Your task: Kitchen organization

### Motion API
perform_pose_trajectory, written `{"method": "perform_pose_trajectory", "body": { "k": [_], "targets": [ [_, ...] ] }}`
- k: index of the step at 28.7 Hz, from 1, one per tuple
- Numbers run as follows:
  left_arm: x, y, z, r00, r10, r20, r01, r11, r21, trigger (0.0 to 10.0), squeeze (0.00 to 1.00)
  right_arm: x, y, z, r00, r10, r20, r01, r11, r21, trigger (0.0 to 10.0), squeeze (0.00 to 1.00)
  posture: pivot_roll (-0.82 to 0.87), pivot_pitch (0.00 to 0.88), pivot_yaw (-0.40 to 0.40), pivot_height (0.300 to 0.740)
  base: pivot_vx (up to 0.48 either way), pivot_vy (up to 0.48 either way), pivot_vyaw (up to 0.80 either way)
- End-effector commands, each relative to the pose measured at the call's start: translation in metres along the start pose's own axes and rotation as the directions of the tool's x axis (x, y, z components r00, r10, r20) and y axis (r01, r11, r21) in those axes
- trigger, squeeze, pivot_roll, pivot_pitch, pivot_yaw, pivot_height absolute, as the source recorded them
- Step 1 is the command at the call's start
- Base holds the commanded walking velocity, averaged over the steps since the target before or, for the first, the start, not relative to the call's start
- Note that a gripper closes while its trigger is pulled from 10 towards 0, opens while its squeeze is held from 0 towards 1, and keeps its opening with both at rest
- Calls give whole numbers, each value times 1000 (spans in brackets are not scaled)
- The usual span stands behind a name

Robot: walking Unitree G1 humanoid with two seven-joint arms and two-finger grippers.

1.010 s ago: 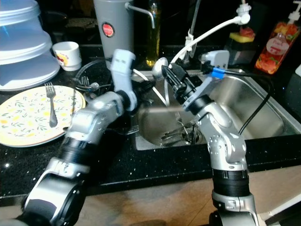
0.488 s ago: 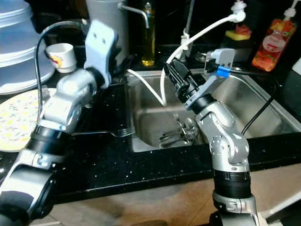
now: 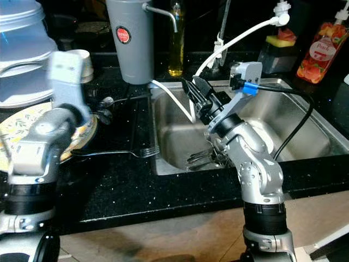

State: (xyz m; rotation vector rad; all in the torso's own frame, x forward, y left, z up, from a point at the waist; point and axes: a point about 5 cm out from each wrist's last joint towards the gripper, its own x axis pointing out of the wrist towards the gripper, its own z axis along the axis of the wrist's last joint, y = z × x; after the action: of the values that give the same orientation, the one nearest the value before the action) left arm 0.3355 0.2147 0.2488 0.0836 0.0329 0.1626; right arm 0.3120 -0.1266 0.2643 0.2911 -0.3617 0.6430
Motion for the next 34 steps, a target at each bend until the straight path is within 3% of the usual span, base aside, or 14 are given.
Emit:
{"method": "perform_pose_trajectory", "body": {
  "k": [1, 4, 8, 13, 19, 22, 23, 24, 25, 34],
  "targets": [
    [-1, 5, -15, 993, 9, -122, -12, 1000, -21, 10000, 0, 1, 0, -3, 1000, 4, -14, -4, 1000, 16, 10000, 0, 149, 38, -21, 740, 0, 0, 0],
    [-4, 1, -18, 989, -35, -143, 38, 999, 20, 10000, 0, 2, 0, -3, 1000, 5, -15, -5, 1000, 17, 10000, 0, 149, 37, -19, 740, 0, 0, 0],
    [-5, 13, -23, 979, 77, -187, -81, 997, -14, 10000, 0, 3, 0, -2, 1000, 5, -15, -5, 1000, 14, 10000, 0, 147, 38, -17, 740, 0, 0, 0],
    [-9, 13, -34, 959, 169, -228, -173, 985, 0, 10000, 0, 1, -1, -3, 1000, 2, -21, -2, 1000, 16, 10000, 0, 146, 37, -15, 740, 0, 0, 0],
    [-9, 13, -41, 949, 174, -264, -189, 981, -33, 10000, 0, 2, 0, -3, 1000, 7, -21, -6, 1000, 18, 10000, 0, 143, 35, -19, 740, 0, 0, 0],
    [-9, 12, -48, 935, 173, -308, -209, 974, -87, 10000, 0, 2, 0, -3, 1000, 11, -22, -11, 1000, 17, 10000, 0, 143, 27, -21, 740, 0, 0, 0],
    [-9, 11, -52, 926, 164, -339, -217, 969, -122, 3255, 0, 3, 0, -3, 1000, 13, -23, -12, 1000, 17, 10000, 0, 143, 27, -21, 740, 0, 0, 0],
    [-10, 10, -56, 918, 159, -363, -223, 964, -143, 3255, 0, 3, 0, -3, 1000, 13, -23, -13, 1000, 17, 10000, 0, 143, 27, -21, 740, 0, 0, 0],
    [-10, 9, -59, 911, 162, -379, -234, 960, -154, 0, 0, 3, 0, -3, 1000, 14, -23, -13, 1000, 16, 10000, 0, 143, 27, -21, 740, 0, 0, 0],
    [-7, 10, -58, 912, 194, -360, -285, 934, -217, 0, 0, 4, 0, -1, 1000, 20, -18, -20, 1000, 15, 10000, 0, 141, 15, -22, 740, 0, 0, 0]
  ]
}}
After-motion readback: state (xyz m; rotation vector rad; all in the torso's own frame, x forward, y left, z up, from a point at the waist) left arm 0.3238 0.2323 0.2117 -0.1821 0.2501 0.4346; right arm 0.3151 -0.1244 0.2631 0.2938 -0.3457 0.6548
